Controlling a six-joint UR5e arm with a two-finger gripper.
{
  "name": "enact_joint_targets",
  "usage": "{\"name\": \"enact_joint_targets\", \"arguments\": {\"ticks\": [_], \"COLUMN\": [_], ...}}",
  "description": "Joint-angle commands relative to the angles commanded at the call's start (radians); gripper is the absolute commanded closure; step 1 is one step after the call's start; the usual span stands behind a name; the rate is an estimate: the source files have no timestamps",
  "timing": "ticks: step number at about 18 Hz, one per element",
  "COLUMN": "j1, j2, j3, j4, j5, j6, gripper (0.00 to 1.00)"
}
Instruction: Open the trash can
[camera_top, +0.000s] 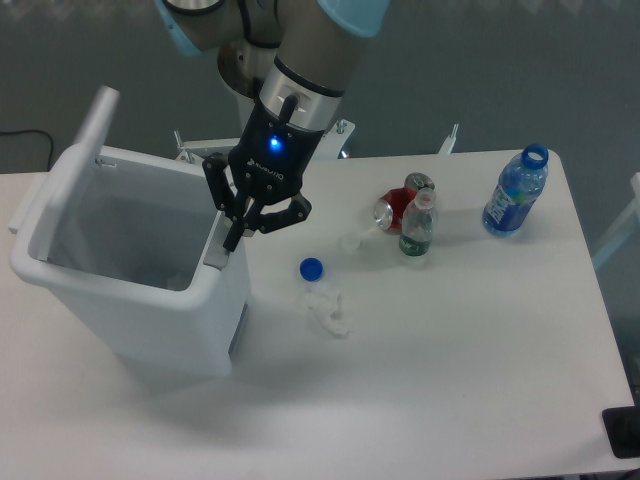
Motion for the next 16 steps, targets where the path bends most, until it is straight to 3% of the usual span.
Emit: {"name": "enact_joint_targets", "arguments": {"ticks": [1, 2, 3, 4, 12, 16], "j1": [0.003, 0.005, 0.008, 0.014, 0.138, 0.153], "j2": [0.000, 0.000, -0.002, -0.005, -0.035, -0.109], "j3": [0.008, 0.017, 0.024, 0.034, 0.026, 0.020], "j4": [0.000, 0.003, 0.012, 0.014, 0.072, 0.074], "j5": [-0.002, -0.006, -0.011, -0.009, 0.021, 0.262], "j6": [0.000, 0.002, 0.011, 0.037, 0.081, 0.253], "gripper": [0.98, 0.66, 0.22, 0.02, 0.00, 0.00]}}
